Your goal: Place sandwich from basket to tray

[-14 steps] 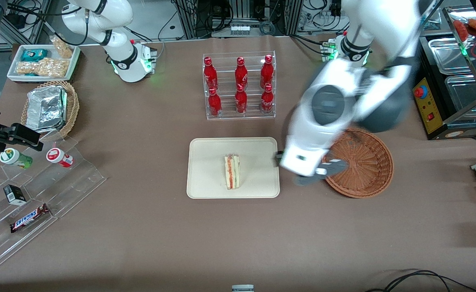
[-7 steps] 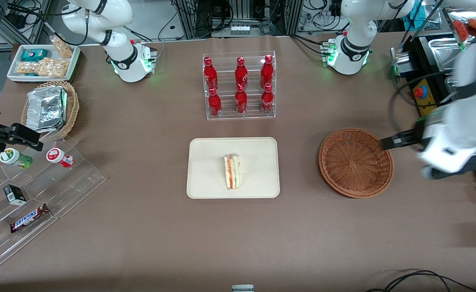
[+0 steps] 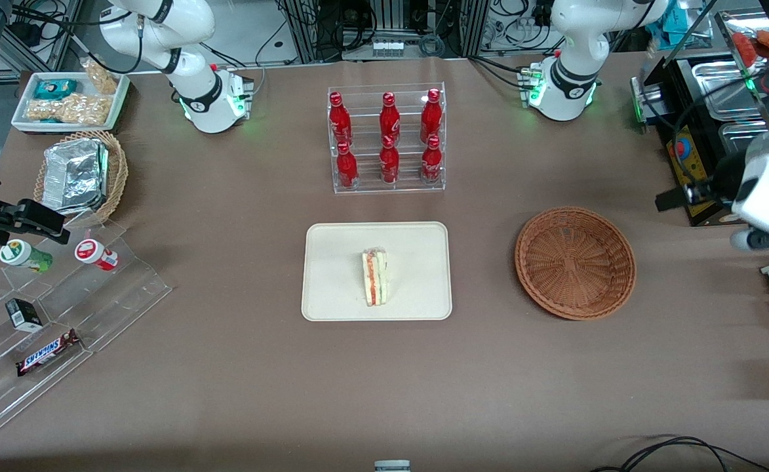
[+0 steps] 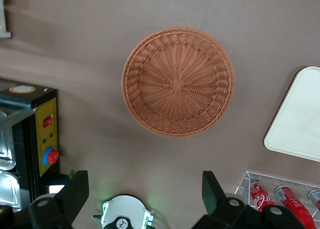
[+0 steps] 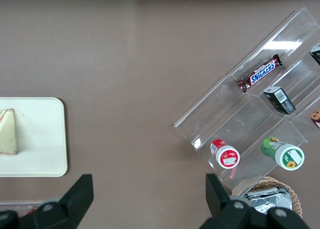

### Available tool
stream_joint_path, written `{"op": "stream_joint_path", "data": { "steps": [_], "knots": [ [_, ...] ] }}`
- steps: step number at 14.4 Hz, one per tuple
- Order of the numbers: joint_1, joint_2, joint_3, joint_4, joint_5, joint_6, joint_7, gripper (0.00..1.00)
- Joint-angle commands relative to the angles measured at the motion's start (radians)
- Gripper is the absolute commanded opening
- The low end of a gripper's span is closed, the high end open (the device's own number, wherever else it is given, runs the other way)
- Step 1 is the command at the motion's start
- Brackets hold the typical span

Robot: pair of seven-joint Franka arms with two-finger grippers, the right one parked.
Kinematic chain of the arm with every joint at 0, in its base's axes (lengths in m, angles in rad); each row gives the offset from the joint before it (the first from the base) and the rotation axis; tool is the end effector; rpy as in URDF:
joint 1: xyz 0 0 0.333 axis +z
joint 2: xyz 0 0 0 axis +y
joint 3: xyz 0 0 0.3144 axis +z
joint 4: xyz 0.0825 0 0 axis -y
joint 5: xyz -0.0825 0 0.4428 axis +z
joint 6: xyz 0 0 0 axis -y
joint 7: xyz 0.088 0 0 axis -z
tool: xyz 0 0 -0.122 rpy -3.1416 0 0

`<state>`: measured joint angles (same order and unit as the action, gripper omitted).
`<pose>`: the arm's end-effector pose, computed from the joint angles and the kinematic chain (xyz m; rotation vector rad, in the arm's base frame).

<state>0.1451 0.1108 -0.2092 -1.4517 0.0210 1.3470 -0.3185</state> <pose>0.6175 -0.0301 0.5859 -3.0610 -0.3934 0.3247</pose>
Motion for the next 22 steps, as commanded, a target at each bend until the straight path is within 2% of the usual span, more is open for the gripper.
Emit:
{"op": "stream_joint_path", "data": {
  "steps": [1,5,9,22],
  "knots": [
    [0.059,-0.097,-0.007,-0.075,-0.049,0.038,-0.014,1.0],
    [0.067,-0.138,0.036,-0.073,-0.045,0.009,-0.073,1.0],
    [0.056,-0.152,0.004,-0.061,-0.053,-0.158,-0.132,1.0],
    [0.07,-0.122,0.008,-0.026,-0.05,-0.065,-0.114,1.0]
  ]
}}
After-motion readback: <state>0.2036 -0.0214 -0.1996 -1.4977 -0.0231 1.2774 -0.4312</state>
